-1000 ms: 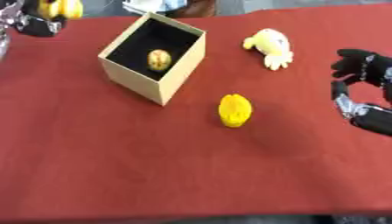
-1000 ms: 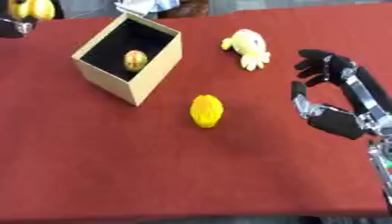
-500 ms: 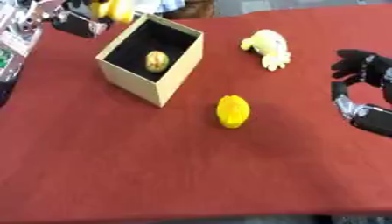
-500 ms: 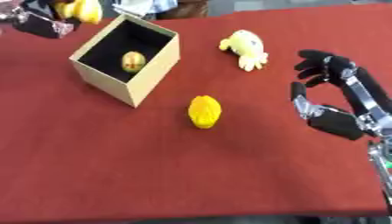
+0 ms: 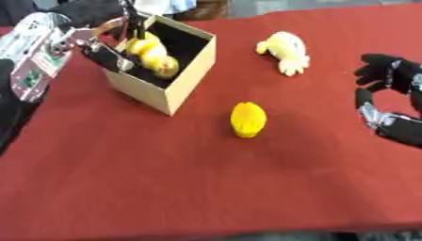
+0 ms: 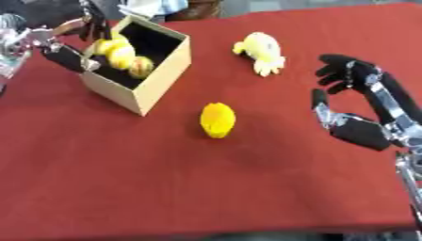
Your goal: Pick up objects on the table and place them in the box.
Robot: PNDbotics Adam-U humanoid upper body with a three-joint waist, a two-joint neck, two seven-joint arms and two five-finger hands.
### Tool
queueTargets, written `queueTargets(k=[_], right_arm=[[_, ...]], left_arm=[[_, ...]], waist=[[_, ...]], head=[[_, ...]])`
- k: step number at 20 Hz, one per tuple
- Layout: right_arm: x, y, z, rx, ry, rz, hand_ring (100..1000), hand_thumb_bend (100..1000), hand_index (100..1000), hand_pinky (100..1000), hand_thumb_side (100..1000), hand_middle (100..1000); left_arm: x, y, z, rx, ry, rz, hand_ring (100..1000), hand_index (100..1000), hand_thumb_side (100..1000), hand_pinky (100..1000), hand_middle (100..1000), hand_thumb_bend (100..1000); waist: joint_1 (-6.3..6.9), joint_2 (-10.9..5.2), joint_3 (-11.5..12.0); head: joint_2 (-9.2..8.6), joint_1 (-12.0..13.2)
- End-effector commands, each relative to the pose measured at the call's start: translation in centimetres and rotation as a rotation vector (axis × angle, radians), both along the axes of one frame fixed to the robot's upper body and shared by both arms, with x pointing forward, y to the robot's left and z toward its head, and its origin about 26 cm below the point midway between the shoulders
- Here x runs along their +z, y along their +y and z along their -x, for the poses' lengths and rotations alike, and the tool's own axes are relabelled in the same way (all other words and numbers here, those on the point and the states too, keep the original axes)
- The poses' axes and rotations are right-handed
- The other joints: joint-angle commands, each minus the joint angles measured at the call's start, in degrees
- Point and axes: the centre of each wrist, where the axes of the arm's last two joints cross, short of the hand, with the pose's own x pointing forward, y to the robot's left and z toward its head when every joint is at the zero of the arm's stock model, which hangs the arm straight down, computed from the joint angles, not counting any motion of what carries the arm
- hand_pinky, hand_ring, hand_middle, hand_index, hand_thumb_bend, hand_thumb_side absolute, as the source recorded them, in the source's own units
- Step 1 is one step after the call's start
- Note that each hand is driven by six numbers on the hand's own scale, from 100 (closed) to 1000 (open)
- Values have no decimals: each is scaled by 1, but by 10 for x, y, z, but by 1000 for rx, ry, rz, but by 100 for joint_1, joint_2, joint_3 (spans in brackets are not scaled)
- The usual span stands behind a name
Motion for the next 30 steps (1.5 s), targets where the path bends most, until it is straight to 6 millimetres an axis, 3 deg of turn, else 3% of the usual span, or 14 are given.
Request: queueTargets(k=[1, 4, 15, 16, 17, 20, 30], right_arm=[[8, -3, 0, -5, -23, 15, 716, 100, 891, 650, 348, 706], [8, -4, -1, -7, -26, 18, 716, 100, 892, 651, 347, 707], [33, -4, -7, 42, -74, 158, 721, 100, 898, 664, 327, 717], [35, -3, -8, 53, -76, 181, 723, 135, 898, 667, 312, 720], [37, -2, -9, 68, -76, 209, 724, 100, 898, 669, 315, 722], [42, 1, -12, 115, -70, 294, 728, 108, 899, 675, 313, 730], [50, 16, -22, 272, -26, 555, 759, 273, 936, 711, 377, 806]], left_arm=[[13, 13, 3, 25, -28, -5, 643, 835, 224, 710, 703, 553], [14, 23, 8, 48, -46, 41, 666, 850, 302, 729, 735, 586], [24, 41, 58, 15, -232, 388, 600, 840, 334, 714, 660, 524], [23, 42, 63, 12, -243, 419, 596, 836, 315, 711, 655, 530], [21, 41, 68, 10, -253, 452, 592, 833, 334, 707, 649, 526], [10, 41, 81, 23, -258, 545, 584, 830, 334, 700, 638, 522], [-32, 41, 104, 47, -195, 809, 560, 823, 345, 679, 608, 506]], waist=[[11, -102, 13], [1, -99, 37], [-53, -101, 212], [-56, -101, 231], [-61, -101, 259], [-71, -103, 319], [-117, -101, 473]], head=[[-73, -20], [-73, -33], [-74, -122], [-73, -133], [-68, -150], [-59, -194], [-30, -287]])
